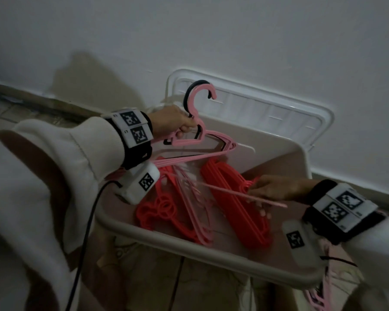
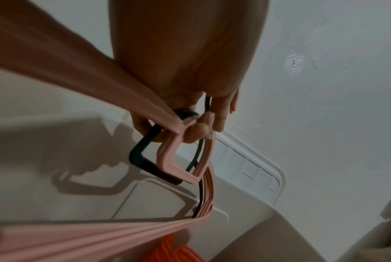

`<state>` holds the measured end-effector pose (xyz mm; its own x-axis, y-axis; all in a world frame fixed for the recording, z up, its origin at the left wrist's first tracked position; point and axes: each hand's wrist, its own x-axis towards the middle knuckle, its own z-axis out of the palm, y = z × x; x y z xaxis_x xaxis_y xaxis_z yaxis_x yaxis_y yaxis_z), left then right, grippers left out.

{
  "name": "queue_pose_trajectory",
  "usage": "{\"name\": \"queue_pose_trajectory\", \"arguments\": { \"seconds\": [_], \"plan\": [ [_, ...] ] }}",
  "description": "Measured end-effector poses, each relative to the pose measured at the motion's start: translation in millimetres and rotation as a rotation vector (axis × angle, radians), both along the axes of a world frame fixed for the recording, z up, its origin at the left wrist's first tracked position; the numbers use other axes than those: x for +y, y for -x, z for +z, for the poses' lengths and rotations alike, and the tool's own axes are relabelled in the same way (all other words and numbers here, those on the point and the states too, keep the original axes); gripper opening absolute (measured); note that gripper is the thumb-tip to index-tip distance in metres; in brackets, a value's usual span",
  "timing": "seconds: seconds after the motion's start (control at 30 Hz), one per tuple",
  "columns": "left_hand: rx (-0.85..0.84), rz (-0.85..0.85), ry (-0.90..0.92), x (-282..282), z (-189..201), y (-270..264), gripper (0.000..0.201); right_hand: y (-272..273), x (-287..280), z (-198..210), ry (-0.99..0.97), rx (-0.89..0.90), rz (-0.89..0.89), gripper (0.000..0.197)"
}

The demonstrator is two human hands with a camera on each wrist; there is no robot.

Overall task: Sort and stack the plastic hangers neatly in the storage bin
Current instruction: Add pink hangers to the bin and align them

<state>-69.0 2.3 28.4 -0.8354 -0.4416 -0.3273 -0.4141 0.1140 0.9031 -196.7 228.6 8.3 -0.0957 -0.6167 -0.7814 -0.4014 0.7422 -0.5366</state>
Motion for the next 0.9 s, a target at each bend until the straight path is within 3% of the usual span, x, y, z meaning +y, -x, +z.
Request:
{"name": "queue_pose_trajectory", "arguments": {
  "seconds": [0.1,0.2,0.37,0.43,0.57,0.6,0.73,0.9],
  "plan": [
    [-0.028,-0.001,0.031,-4,0,-1,0.032,2,15,2,0.079,-0.049,-0.038,0.028],
    [-0.046,-0.004,0.024,-4,-3,0,0.018,2,24,9,0.107,-0.224,-0.012,0.015],
    [-0.082,-0.005,0.115,2,-3,2,0.025,17,35,22,0.127,-0.233,-0.077,0.012],
    [-0.102,0.000,0.152,2,-3,3,0.025,24,41,32,0.143,-0.128,-0.050,0.013],
    [-0.133,0.053,0.227,-1,-3,4,0.035,27,45,45,0.330,0.086,-0.020,0.049],
    [-0.128,0.065,0.232,-2,-3,4,0.036,26,43,46,0.371,0.136,-0.020,0.049],
    [-0.134,0.062,0.240,-1,-1,5,0.035,30,36,33,0.385,0.357,0.050,0.014],
    [-0.141,0.063,0.221,1,-2,6,0.034,40,34,24,0.409,0.662,0.055,0.017]
  ]
}}
